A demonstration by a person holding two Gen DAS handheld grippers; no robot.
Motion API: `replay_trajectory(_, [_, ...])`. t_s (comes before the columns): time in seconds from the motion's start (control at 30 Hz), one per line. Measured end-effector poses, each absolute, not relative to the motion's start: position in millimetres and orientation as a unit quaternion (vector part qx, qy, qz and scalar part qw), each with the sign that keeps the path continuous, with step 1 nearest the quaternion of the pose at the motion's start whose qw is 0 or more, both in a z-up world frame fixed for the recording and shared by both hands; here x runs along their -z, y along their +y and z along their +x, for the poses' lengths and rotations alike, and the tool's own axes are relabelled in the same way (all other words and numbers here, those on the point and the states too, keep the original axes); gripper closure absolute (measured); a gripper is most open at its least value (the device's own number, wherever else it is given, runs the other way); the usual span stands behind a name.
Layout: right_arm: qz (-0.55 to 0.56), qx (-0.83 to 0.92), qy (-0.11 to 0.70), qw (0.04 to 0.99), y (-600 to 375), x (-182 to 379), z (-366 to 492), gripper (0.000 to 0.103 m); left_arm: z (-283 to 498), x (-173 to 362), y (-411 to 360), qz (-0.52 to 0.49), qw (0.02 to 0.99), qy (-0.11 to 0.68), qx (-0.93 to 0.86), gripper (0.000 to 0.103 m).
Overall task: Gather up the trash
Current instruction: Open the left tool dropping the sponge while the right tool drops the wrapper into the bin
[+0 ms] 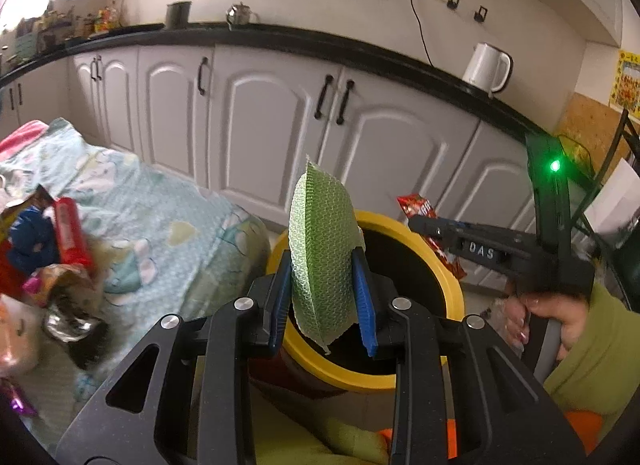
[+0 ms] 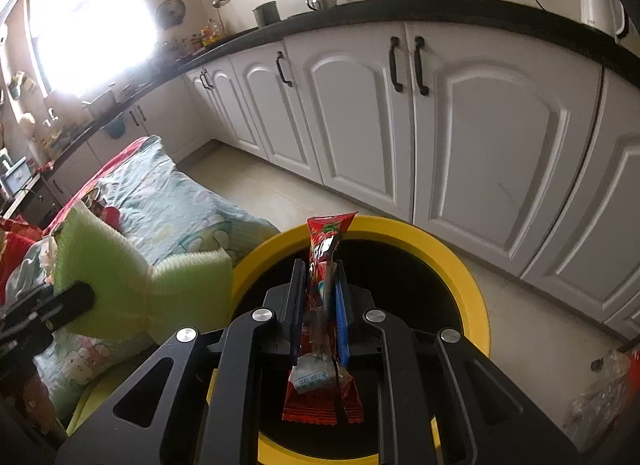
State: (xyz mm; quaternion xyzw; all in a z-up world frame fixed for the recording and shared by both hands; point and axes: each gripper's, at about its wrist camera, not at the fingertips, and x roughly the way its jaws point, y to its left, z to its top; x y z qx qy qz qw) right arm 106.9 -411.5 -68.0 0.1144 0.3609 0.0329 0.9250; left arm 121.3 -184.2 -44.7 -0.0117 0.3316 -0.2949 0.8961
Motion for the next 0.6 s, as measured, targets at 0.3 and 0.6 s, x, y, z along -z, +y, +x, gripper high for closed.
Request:
replay_trajectory(0.3, [0.140, -0.026, 0.379, 0.915, -423.8, 83.8, 111.8, 0.087, 119.5, 72.6, -207.9, 0.007, 0.878, 0.356, 0.321, 0.080])
replay_trajectory(0.6, [0.150, -0.012, 0.384, 0.911, -427.0, 87.3, 111.7, 0.062, 125.2, 74.8, -200.1, -0.008, 0.880, 0.355, 0.316, 0.047])
